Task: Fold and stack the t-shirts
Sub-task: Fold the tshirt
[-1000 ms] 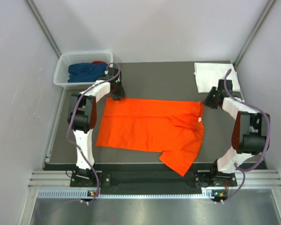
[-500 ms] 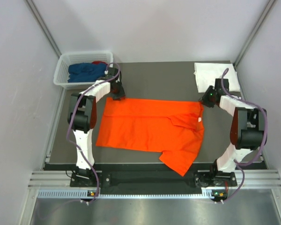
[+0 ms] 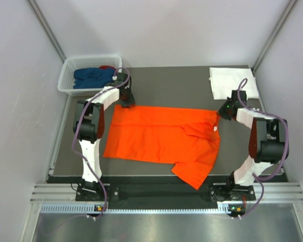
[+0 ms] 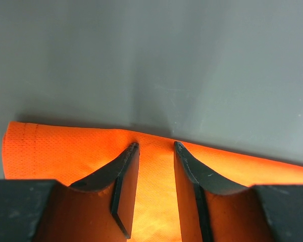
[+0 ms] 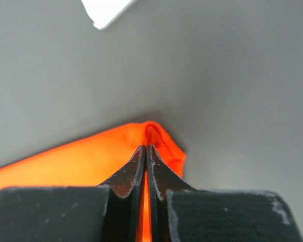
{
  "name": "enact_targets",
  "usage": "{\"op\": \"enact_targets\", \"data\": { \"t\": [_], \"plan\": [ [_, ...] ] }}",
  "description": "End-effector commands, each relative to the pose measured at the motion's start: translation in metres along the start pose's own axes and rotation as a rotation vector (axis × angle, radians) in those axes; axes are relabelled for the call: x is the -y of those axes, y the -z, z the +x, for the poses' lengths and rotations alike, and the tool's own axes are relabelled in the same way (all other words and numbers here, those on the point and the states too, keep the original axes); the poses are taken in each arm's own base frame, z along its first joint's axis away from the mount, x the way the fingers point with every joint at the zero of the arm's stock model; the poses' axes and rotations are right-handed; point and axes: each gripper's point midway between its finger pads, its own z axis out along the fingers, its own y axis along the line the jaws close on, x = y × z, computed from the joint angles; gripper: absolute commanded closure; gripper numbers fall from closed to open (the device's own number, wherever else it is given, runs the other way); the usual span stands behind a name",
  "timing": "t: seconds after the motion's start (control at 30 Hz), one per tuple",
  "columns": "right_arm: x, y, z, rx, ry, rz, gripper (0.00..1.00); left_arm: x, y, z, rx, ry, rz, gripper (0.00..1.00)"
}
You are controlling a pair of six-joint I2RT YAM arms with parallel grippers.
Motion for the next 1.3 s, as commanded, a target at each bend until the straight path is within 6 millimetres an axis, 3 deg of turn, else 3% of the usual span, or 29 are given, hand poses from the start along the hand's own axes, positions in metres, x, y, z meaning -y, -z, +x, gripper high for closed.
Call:
{"op": "enact_targets", "data": {
  "t": [0.0, 0.17, 0.33, 0.47, 0.63, 0.97, 1.13, 1.23, 1.27],
  "plan": [
    [0.001, 0.009, -0.02, 0.107, -0.021, -0.015, 1.0, -0.03, -0.012, 0.013, -0.027, -0.001, -0.118, 0.61],
    [0.006, 0.01, -0.022, 0.167, -0.052, -0.04, 1.0, -0.03, -0.009, 0.009, -0.02, -0.002, -0.13, 0.6],
    [-0.004, 0.011, -0.032, 0.213, -0.02, -0.102, 1.0, -0.022, -0.004, 0.004, -0.014, 0.002, -0.096, 0.6],
    [-0.014, -0.002, -0.042, 0.216, 0.003, -0.134, 1.0, -0.012, 0.002, -0.003, 0.01, -0.003, -0.058, 0.59],
    [-0.015, -0.016, -0.043, 0.203, 0.005, -0.142, 1.0, -0.021, -0.002, -0.004, 0.012, -0.002, -0.111, 0.6],
    [-0.031, -0.026, -0.072, 0.213, 0.049, -0.156, 1.0, -0.022, -0.002, -0.021, 0.072, 0.024, -0.135, 0.59],
    [-0.039, -0.035, -0.076, 0.183, 0.072, -0.178, 1.0, -0.02, 0.0, -0.028, 0.087, 0.025, -0.14, 0.59],
    [-0.046, -0.029, -0.08, 0.181, 0.082, -0.2, 0.92, -0.016, 0.008, -0.034, 0.095, 0.014, -0.131, 0.59],
    [-0.049, -0.025, -0.084, 0.182, 0.086, -0.204, 0.84, -0.014, 0.011, -0.036, 0.1, 0.01, -0.122, 0.59]
  ]
}}
